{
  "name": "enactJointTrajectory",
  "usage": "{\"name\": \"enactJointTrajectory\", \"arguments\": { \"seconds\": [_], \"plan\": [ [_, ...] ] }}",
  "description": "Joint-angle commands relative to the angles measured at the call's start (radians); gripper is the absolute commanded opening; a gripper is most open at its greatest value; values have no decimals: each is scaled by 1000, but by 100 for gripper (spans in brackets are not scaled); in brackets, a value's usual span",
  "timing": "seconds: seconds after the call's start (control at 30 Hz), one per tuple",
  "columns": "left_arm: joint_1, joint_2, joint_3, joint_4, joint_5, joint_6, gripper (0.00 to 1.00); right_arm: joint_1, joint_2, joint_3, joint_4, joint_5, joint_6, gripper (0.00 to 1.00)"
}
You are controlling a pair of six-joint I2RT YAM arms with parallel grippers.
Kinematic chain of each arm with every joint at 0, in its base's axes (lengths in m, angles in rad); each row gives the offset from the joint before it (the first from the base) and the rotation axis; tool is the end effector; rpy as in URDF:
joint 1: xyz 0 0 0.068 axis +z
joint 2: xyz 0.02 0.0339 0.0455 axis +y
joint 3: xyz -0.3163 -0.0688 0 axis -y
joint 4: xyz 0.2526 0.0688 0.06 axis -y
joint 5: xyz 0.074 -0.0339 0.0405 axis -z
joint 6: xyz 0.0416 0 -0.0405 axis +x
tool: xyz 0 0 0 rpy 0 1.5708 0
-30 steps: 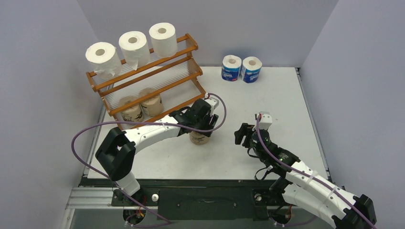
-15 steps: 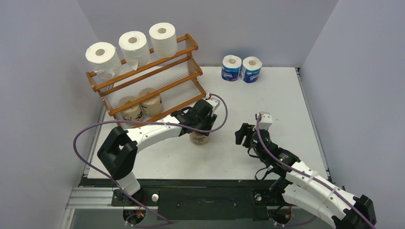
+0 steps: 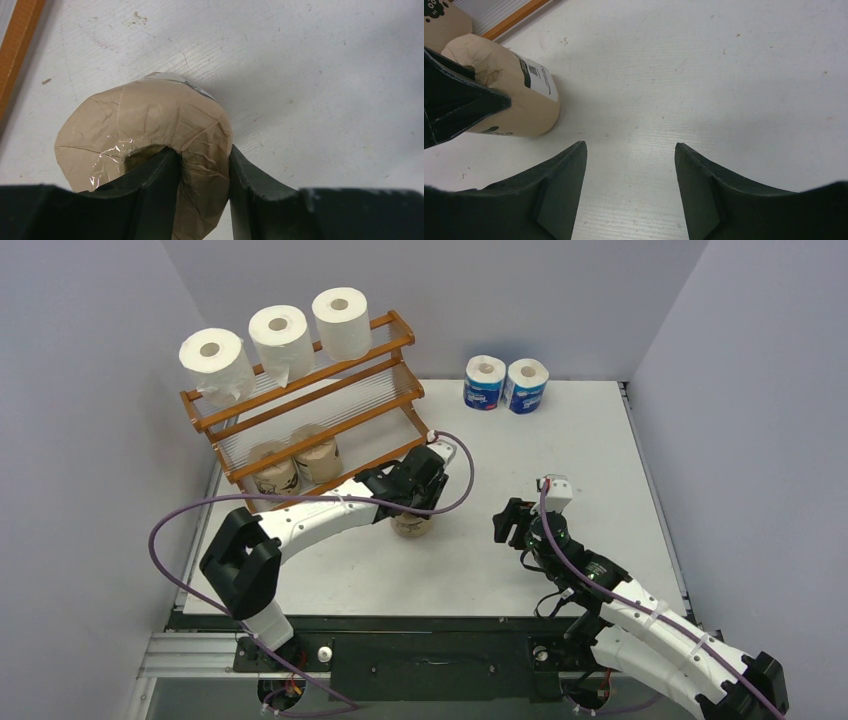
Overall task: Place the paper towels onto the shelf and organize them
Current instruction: Pick up the paper towel from the center of the board, then place the paper towel on the shelf.
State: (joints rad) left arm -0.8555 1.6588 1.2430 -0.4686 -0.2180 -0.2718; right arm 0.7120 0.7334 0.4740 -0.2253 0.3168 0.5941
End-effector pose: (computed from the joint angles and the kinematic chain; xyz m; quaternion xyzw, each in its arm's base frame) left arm 0.2532 -0.2778 0.2928 0.2343 0.9070 -0.0921 0.3375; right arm 0.1182 0.0849 0.2655 0.0316 0.8488 0.2028 0.4873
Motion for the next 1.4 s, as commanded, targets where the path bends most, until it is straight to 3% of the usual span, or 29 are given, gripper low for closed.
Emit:
{"name": "enactJointTrajectory", "arguments": {
  "seconds": [0.0, 0.6, 1.37],
  "plan": [
    [18, -62, 72, 4, -63, 13, 28, -9, -20, -4, 16, 4, -8, 61],
    [274, -40, 176, 49, -28, -19, 26, -8, -46, -10, -3, -8, -9, 60],
    [385, 100, 253, 60, 47, -18, 25, -8, -51, -11, -14, -13, -4, 60]
  ]
}}
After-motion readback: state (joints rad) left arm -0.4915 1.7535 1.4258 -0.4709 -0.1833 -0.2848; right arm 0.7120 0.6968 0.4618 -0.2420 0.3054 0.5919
